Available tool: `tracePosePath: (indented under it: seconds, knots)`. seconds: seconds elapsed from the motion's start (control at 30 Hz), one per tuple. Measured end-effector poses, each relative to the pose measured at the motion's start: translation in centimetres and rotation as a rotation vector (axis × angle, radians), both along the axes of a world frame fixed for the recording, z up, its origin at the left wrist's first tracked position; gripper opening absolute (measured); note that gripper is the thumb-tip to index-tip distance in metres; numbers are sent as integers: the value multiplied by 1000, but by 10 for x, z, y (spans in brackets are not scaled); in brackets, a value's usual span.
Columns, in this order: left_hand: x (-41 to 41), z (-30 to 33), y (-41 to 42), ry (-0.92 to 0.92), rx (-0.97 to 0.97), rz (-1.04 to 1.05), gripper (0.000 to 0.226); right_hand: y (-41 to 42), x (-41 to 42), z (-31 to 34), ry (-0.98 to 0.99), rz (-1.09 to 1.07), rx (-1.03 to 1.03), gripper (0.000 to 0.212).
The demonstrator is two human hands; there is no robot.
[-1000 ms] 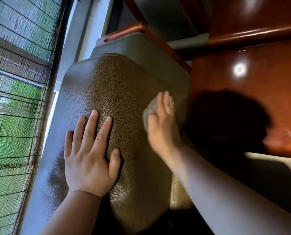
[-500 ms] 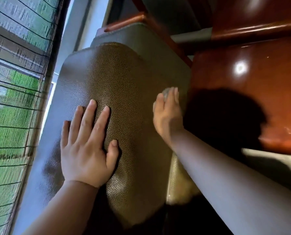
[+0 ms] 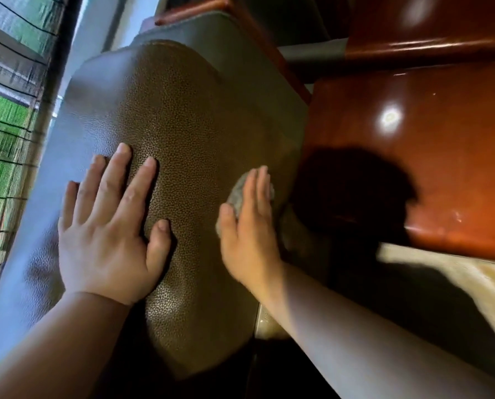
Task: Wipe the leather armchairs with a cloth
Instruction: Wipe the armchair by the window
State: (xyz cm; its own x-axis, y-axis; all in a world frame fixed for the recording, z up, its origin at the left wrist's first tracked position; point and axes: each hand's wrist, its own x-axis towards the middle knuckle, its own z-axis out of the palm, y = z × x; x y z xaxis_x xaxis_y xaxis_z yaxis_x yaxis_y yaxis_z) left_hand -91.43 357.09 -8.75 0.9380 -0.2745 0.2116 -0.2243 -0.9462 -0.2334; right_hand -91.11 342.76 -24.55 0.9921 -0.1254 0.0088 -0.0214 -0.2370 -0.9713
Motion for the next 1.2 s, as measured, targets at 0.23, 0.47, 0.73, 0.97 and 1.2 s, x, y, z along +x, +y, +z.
tracePosePath:
  seconds: [0.23, 0.47, 0.73, 0.97, 1.2]
  knots:
    - [1, -1, 2, -13, -17, 3, 74, -47, 51, -46, 398, -52, 89, 72]
    - [1, 0, 0, -19, 3, -5, 73, 34, -42, 35, -116, 21, 46, 73]
    - [2, -1, 2, -15, -4, 2, 73, -26, 3, -26, 479, -75, 113, 65]
    - [0, -1, 1, -5, -6, -7, 73, 26, -55, 36, -232, 115, 5, 68]
    - [1, -1, 4, -15, -49, -5, 71, 4, -51, 0, 370, -109, 82, 60]
